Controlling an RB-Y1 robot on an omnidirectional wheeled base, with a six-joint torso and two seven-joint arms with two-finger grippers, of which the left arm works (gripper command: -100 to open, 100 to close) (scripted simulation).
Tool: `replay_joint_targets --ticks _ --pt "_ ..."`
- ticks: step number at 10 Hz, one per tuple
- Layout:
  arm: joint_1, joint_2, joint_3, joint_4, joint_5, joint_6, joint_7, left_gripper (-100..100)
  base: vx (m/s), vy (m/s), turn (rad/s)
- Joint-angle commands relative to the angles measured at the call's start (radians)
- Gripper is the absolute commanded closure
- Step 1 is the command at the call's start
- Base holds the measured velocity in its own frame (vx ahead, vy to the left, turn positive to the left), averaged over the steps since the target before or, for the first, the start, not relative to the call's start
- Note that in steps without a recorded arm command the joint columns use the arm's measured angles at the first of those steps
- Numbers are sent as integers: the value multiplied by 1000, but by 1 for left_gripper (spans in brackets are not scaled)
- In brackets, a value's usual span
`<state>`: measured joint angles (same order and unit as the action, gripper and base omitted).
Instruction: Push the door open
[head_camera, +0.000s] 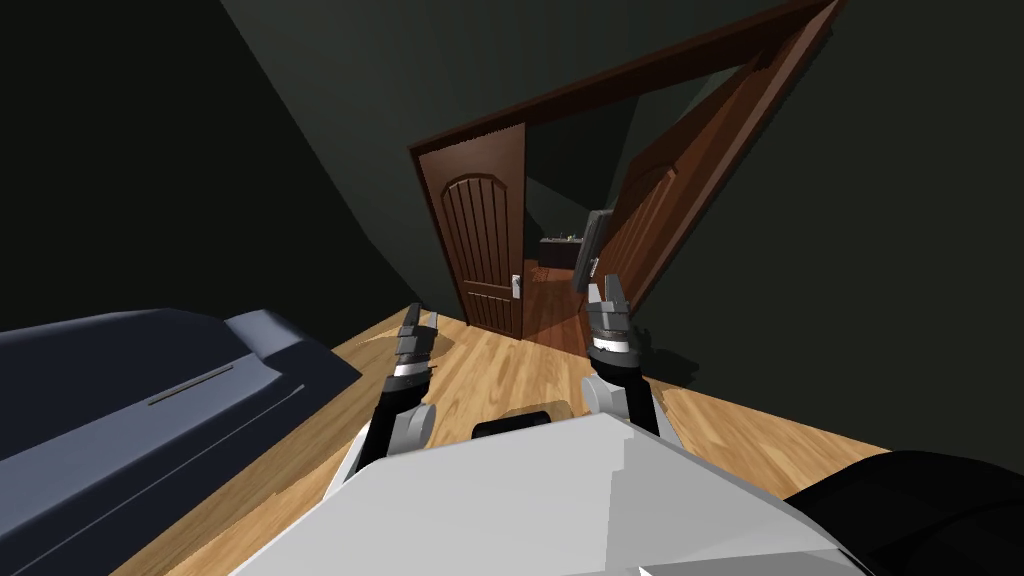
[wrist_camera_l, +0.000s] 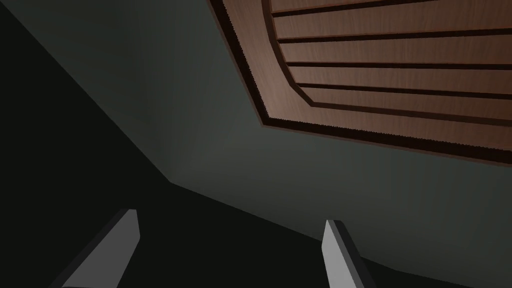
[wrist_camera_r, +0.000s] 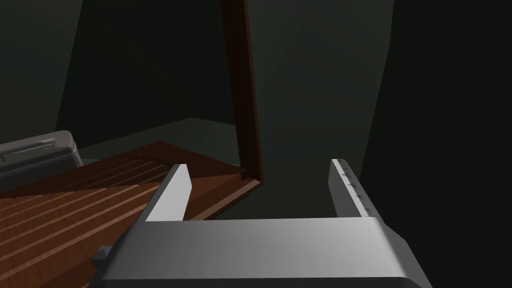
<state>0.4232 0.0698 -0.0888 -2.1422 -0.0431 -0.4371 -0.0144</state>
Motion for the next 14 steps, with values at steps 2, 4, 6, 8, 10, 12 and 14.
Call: replay_joint_targets --ticks 2,4,6,8,10,12,14 --pt "-27 6 -9 53 3 11 7 -100 100 -22 -57" --pt "-49 10 -17 98 4 19 12 -100 103 -8 -58" --pt "-73 13 -24 143 6 28 17 -100 104 -10 -69" --pt "-97 16 -33 190 8 36 23 -100 110 -16 -69" --pt "-121 18 -41 238 10 45 28 -100 99 -29 -62" --pt "-146 20 -49 287 12 54 34 -100 107 -14 -74" --pt "-171 21 -58 335 14 63 40 -100 101 -16 -69"
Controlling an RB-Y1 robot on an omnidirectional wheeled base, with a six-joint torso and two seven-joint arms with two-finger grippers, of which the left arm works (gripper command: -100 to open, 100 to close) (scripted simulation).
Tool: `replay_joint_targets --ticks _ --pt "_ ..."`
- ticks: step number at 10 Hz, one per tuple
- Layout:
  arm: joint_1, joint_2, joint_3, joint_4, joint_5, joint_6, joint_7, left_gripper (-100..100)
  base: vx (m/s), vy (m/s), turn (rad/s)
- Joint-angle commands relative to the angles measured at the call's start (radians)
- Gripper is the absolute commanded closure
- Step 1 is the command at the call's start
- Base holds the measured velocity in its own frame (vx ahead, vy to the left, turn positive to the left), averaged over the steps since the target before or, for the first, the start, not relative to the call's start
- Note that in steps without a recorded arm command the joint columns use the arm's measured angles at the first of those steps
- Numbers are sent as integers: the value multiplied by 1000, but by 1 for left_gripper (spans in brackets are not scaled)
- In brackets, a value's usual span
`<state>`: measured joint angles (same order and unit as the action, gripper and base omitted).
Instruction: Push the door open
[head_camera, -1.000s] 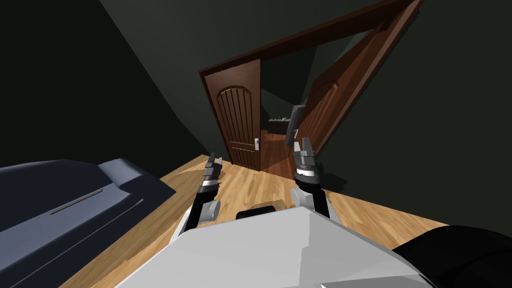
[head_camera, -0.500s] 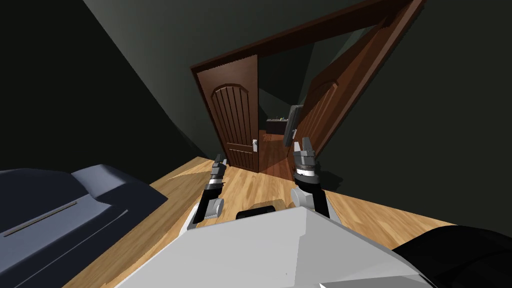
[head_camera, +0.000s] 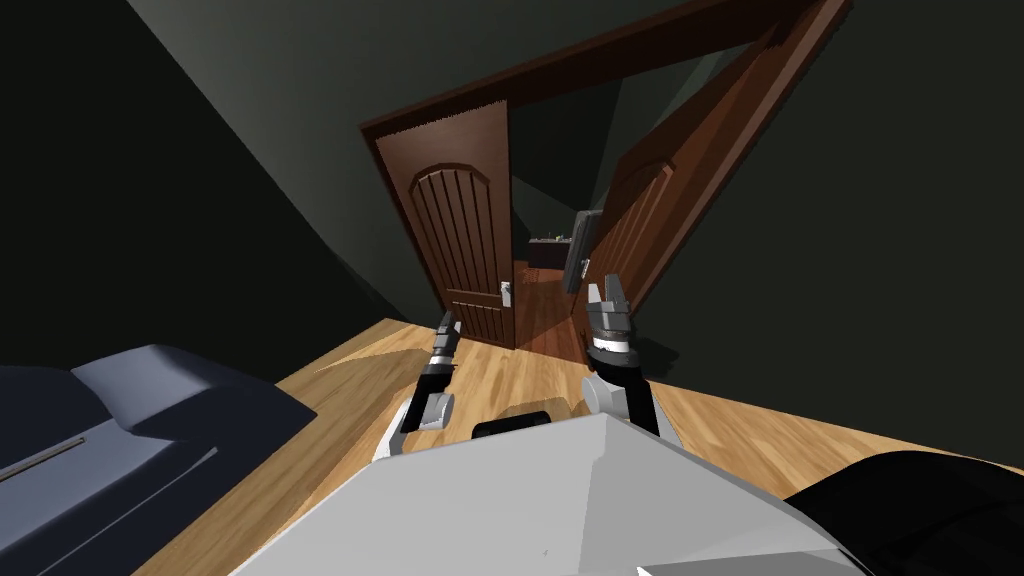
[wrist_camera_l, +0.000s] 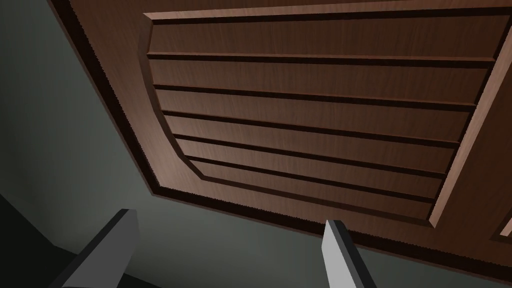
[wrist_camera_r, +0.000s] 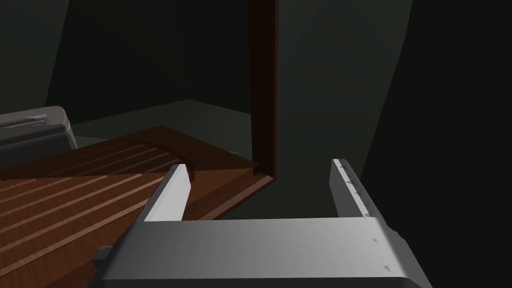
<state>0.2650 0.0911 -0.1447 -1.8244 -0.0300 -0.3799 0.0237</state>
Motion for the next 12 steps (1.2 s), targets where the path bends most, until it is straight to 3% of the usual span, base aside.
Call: replay_joint_targets --ticks 1,11,12 --pt "-25 0 -6 42 2 10 4 -100 96 -16 -67" --pt "-143 -1 -46 273 11 52 31 -100 104 -4 -66" --pt "-164 -2 -53 313 12 60 36 -100 122 -17 -87"
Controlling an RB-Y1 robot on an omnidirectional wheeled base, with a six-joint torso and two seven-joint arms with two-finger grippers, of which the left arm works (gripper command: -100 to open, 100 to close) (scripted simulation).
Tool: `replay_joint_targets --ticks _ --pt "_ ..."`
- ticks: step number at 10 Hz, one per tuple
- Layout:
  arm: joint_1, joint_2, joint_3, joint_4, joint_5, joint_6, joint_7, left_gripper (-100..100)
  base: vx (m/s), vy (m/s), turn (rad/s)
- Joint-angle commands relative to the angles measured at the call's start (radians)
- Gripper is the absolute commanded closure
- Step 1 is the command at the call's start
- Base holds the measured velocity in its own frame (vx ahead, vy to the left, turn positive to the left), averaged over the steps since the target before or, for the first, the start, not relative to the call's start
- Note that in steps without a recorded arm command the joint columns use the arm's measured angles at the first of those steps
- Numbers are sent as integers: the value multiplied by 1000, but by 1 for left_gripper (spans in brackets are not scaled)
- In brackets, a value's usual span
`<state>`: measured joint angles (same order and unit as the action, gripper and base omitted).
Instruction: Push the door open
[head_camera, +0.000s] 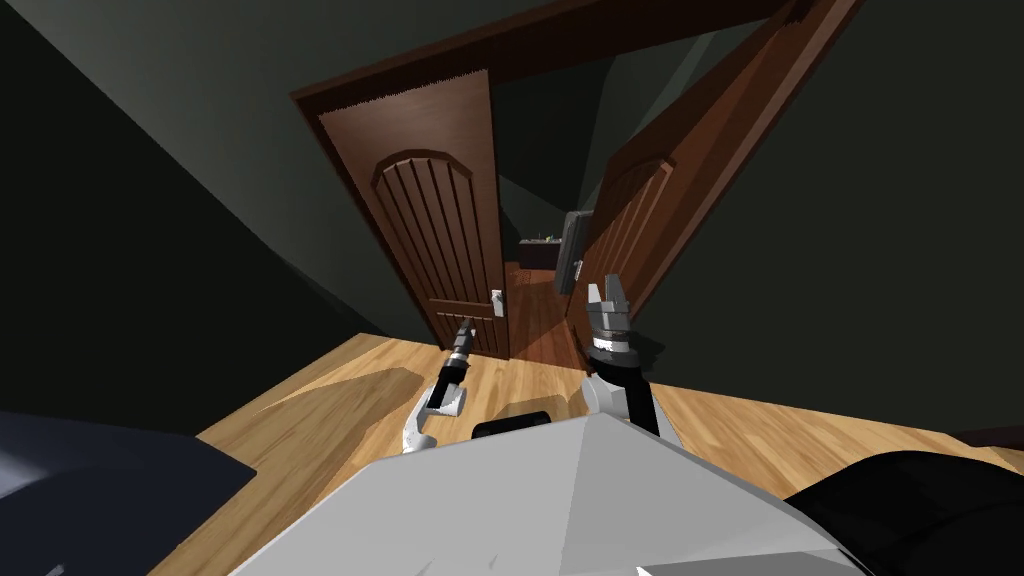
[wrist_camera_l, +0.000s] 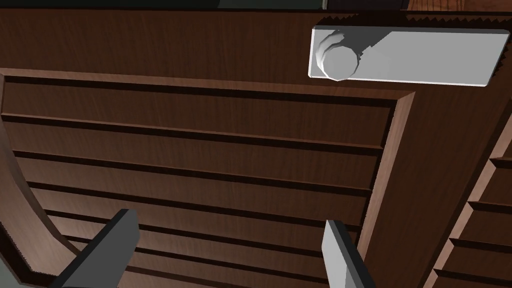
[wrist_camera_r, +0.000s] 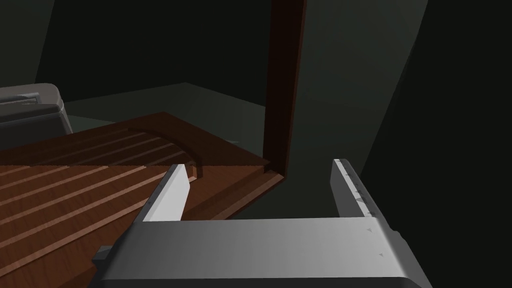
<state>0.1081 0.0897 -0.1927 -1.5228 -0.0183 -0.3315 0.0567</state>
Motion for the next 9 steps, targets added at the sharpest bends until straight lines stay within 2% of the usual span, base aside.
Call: replay_joint_targets --ticks 1,2,4,6,9 --pt "-17 -2 -9 32 1 15 5 -100 145 -9 -74" --pt "-36 -3 -15 68 3 22 9 -100 184 -10 -103" --pt "-53 -5 -21 103 4 28 13 -100 132 10 -52" --pt "-82 -9 -31 160 6 38 20 -100 123 3 -81" --pt "-108 -13 -40 211 8 48 26 -100 136 23 -46"
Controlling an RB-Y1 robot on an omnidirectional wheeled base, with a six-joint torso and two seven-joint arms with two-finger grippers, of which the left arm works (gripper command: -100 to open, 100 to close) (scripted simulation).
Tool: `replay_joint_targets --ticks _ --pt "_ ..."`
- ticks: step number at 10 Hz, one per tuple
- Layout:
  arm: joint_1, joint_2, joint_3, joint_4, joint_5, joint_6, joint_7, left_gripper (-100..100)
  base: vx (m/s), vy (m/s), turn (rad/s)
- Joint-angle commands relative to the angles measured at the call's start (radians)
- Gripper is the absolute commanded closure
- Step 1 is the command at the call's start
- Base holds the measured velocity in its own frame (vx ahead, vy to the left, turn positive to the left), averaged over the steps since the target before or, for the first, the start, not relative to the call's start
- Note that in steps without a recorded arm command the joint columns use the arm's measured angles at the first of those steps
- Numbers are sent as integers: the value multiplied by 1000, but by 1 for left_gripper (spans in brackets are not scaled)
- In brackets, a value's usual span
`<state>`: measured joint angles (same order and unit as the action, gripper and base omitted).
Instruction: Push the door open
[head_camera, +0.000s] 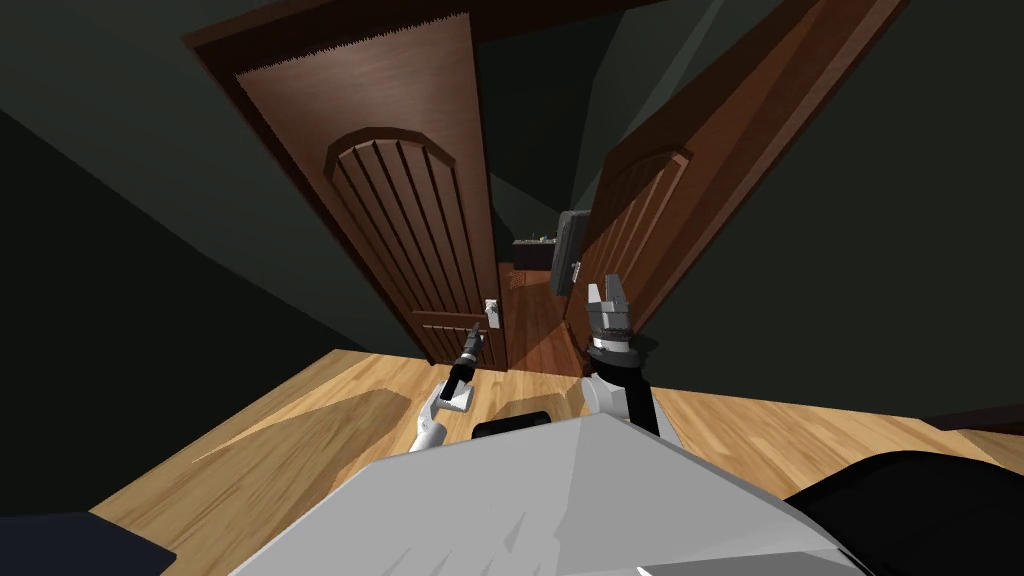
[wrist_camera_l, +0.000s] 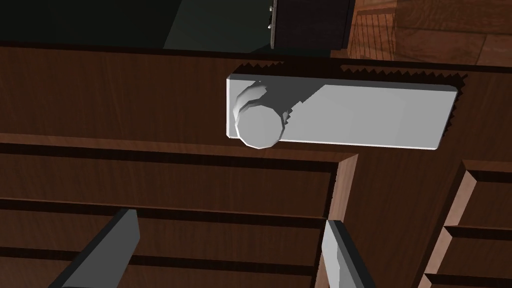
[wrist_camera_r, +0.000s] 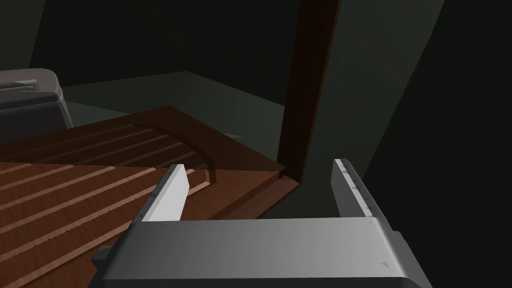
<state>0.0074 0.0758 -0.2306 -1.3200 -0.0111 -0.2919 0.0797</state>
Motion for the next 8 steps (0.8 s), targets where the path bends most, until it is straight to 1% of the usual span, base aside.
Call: replay_joint_targets --ticks 1,2,4,6,8 --pt "0 0 0 0 0 0 0 -100 63 12 -12" --pt "-7 1 4 11 0 -2 -1 -100 106 -29 -22" --pt "-14 1 11 24 1 -5 -3 -100 212 -59 -27" --pt "-23 -3 18 38 2 -8 -5 -100 219 -33 -25" --pt "-31 -9 25 50 2 -12 -7 -100 179 -60 -24"
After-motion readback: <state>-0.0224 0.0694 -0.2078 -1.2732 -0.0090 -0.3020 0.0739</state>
